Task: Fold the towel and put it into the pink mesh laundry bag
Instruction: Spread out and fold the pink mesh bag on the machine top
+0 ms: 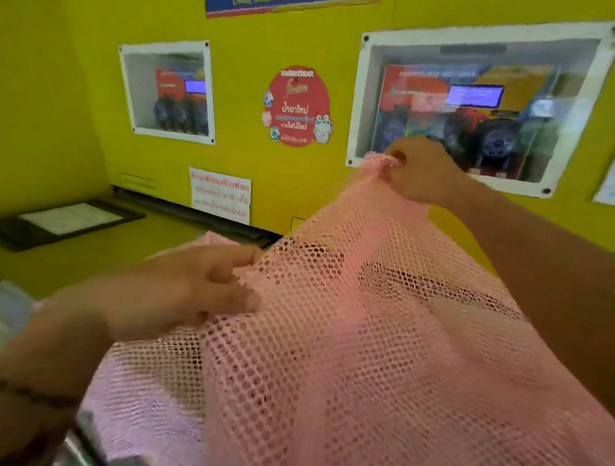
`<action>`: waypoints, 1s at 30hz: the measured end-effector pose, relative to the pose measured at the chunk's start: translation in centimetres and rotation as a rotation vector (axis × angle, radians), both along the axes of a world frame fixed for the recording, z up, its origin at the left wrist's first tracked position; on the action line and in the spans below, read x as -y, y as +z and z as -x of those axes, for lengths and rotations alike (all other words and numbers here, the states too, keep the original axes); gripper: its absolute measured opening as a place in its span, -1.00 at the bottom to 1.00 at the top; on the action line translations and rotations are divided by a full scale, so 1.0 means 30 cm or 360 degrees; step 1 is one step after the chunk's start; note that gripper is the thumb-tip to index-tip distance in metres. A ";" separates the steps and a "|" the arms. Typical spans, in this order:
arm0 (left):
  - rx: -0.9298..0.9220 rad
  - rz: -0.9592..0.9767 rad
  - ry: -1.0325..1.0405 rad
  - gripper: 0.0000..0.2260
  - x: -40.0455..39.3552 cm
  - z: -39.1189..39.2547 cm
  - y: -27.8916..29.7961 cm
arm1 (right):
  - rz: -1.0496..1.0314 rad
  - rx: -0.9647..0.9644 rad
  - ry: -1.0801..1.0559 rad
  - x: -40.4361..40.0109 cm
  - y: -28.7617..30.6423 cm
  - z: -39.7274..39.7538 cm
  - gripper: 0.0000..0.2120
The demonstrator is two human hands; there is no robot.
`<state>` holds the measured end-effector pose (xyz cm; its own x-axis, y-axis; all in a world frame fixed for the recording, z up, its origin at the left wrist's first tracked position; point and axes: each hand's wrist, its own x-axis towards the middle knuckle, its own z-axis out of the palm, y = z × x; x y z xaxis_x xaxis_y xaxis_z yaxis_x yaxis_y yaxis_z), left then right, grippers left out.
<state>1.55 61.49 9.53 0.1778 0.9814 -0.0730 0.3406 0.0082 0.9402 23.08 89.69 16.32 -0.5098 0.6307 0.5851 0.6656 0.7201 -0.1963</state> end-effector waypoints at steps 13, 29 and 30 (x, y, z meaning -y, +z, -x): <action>-0.1031 -0.0004 0.1225 -0.81 0.032 0.694 -0.097 | 0.0210 0.0665 -0.0112 0.006 -0.237 0.763 -0.79; -0.1480 -0.0437 0.1199 -0.57 -0.206 0.718 -0.263 | 0.0590 0.0481 -0.0003 -0.004 -0.321 1.075 -0.40; -0.1383 -0.0462 0.1023 -0.57 -0.223 0.687 -0.278 | 0.0591 0.0614 -0.0032 0.002 -0.325 1.058 -0.45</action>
<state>-19.05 68.18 1.19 -0.3683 0.8725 0.3210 0.8940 0.2377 0.3797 -8.66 89.62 6.59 -0.6293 0.7716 0.0929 0.7529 0.6349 -0.1737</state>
